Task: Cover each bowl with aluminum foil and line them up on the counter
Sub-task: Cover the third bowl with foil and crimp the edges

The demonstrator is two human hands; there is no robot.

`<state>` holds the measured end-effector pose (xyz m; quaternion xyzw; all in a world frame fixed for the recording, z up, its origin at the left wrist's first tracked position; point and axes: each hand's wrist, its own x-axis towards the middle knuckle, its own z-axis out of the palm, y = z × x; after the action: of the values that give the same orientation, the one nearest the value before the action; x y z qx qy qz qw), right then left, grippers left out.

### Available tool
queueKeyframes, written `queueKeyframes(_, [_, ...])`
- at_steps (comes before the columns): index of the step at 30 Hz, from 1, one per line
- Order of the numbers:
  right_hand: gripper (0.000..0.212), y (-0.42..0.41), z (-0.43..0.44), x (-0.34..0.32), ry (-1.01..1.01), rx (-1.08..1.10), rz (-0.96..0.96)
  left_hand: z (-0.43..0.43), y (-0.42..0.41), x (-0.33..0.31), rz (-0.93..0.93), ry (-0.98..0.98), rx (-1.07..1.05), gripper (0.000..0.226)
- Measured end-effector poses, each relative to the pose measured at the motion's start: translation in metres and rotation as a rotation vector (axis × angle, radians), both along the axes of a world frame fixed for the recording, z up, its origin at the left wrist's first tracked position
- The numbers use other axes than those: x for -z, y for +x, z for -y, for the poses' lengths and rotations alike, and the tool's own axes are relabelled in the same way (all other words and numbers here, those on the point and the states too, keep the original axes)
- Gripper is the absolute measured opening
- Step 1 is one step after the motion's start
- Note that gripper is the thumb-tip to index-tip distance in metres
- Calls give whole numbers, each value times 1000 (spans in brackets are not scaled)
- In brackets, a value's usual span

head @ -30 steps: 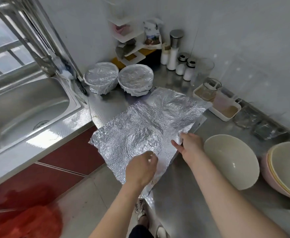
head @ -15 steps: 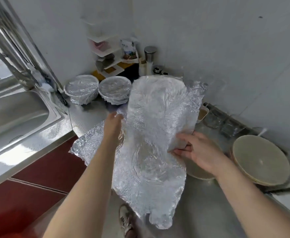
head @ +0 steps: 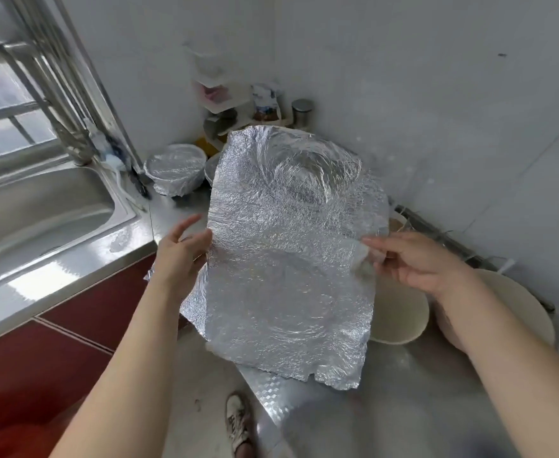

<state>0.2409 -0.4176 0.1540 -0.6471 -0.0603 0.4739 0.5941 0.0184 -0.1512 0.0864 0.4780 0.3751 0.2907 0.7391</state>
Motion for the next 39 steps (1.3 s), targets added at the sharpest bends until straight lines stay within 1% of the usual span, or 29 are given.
queueKeyframes(1, [14, -2, -5, 1, 4, -1, -3, 2, -11, -4, 16, 26, -19, 46])
queueKeyframes(3, [24, -6, -16, 4, 12, 5, -3, 5, -31, -10, 35, 77, -22, 55])
queueKeyframes(5, [23, -14, -27, 5, 17, -5, 12, 7, -49, -16, 55, 112, 15, 59])
queueKeyframes(7, [21, -19, -38, 5, 10, -21, 29, 7, -63, -20, 48, 143, 64, 54])
queueKeyframes(8, [20, -22, -43, 4, 10, -25, 37, 6, -70, -22, 16, 175, 68, 49])
queueKeyframes(10, [11, -26, -52, 2, 10, -13, 58, 3, -79, -22, -54, 230, 42, 37])
queueKeyframes(12, [11, -31, -60, 0, -11, 14, 84, 0, -89, -24, -108, 246, -14, 30])
queueKeyframes(14, [17, -33, -64, 1, -45, 34, 121, -3, -95, -29, -144, 262, -51, 27])
queueKeyframes(17, [34, -37, -70, 2, -65, 54, 173, -4, -101, -36, -174, 273, -97, 22])
queueKeyframes(18, [37, -38, -72, 2, -69, 59, 190, -4, -102, -39, -196, 281, -111, 20])
queueKeyframes(20, [37, -39, -75, 0, -86, 75, 227, -4, -104, -45, -236, 298, -123, 19])
queueKeyframes(24, [45, -38, -80, -8, -99, 72, 364, -6, -104, -57, -317, 346, -132, 15])
queueKeyframes(27, [39, -35, -83, -12, -149, 72, 548, -11, -98, -64, -373, 403, -140, 14])
queueKeyframes(29, [52, -30, -84, -11, -229, 47, 716, -14, -91, -68, -437, 506, -145, 17])
queueKeyframes(31, [63, -25, -81, -15, -383, -47, 880, -12, -83, -75, -501, 646, -158, 20])
queueKeyframes(33, [71, -22, -79, -24, -609, -184, 1130, -9, -75, -88, -492, 784, -144, 24])
queueKeyframes(34, [72, -23, -81, -31, -647, -228, 1229, -6, -71, -96, -465, 845, -127, 25])
queueKeyframes(35, [73, -26, -85, -40, -607, -271, 1274, -4, -66, -106, -445, 893, -104, 25])
queueKeyframes(36, [78, -36, -91, -52, -510, -332, 1267, 0, -60, -115, -429, 930, -76, 24])
queueKeyframes(38, [84, -62, -111, -72, -234, -500, 1177, 8, -43, -134, -391, 1000, -20, 17])
queueKeyframes(39, [81, -77, -123, -79, -127, -579, 1122, 14, -34, -143, -361, 1039, -1, 15])
